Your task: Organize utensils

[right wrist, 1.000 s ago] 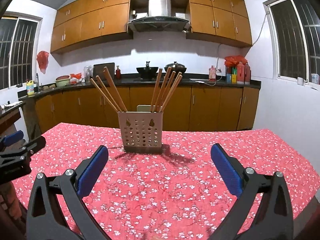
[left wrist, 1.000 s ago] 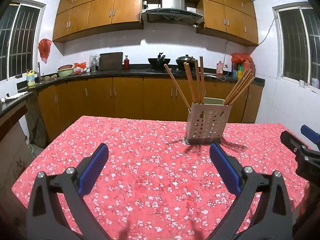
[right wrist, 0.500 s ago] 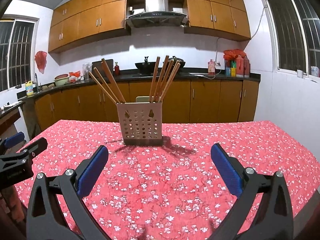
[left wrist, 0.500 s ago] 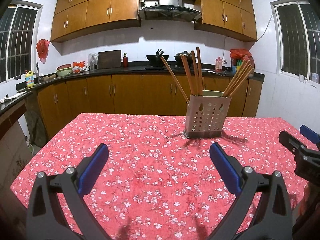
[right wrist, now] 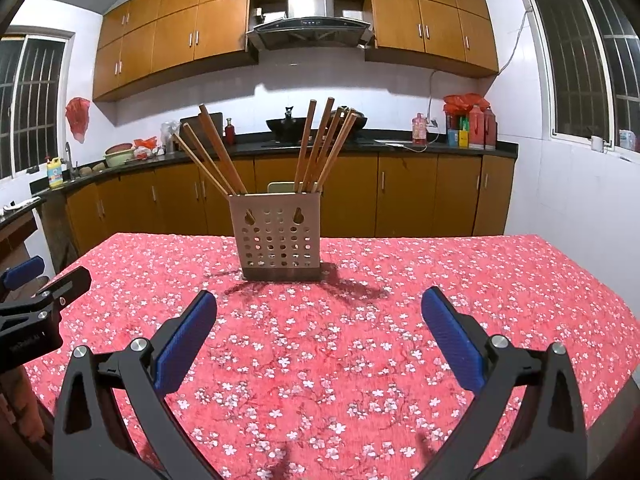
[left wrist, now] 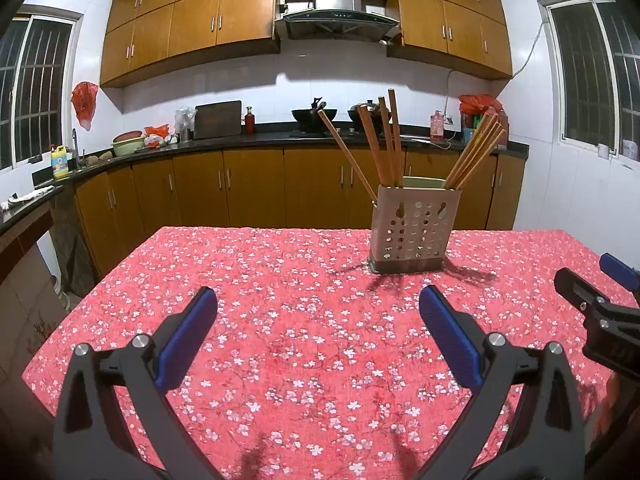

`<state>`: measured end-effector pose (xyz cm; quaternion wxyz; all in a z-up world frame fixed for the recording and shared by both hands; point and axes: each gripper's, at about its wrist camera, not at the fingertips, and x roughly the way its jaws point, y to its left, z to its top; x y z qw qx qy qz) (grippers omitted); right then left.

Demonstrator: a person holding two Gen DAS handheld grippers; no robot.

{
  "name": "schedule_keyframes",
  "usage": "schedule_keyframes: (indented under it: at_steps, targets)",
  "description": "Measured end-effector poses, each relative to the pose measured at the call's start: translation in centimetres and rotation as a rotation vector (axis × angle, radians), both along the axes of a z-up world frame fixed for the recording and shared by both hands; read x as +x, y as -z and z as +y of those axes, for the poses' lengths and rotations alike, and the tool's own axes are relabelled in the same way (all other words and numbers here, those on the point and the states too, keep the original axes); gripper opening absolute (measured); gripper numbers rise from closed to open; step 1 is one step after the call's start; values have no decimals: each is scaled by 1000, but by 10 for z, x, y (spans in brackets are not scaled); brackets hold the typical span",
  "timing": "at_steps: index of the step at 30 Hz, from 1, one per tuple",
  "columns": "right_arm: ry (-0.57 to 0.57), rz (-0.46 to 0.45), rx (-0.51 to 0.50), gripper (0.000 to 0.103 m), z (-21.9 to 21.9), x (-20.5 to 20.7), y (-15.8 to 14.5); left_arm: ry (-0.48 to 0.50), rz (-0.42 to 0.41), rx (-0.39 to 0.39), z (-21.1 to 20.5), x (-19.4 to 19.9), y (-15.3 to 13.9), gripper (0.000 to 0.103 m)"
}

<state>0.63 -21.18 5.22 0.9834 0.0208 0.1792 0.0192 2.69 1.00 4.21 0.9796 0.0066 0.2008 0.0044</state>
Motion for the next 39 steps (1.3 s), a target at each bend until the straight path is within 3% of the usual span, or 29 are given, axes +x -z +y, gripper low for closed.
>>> schedule_keyframes:
  at_steps: [39]
  targets:
    - [8, 7, 9, 101, -3, 0, 1, -5, 10, -3, -3, 1, 3, 99]
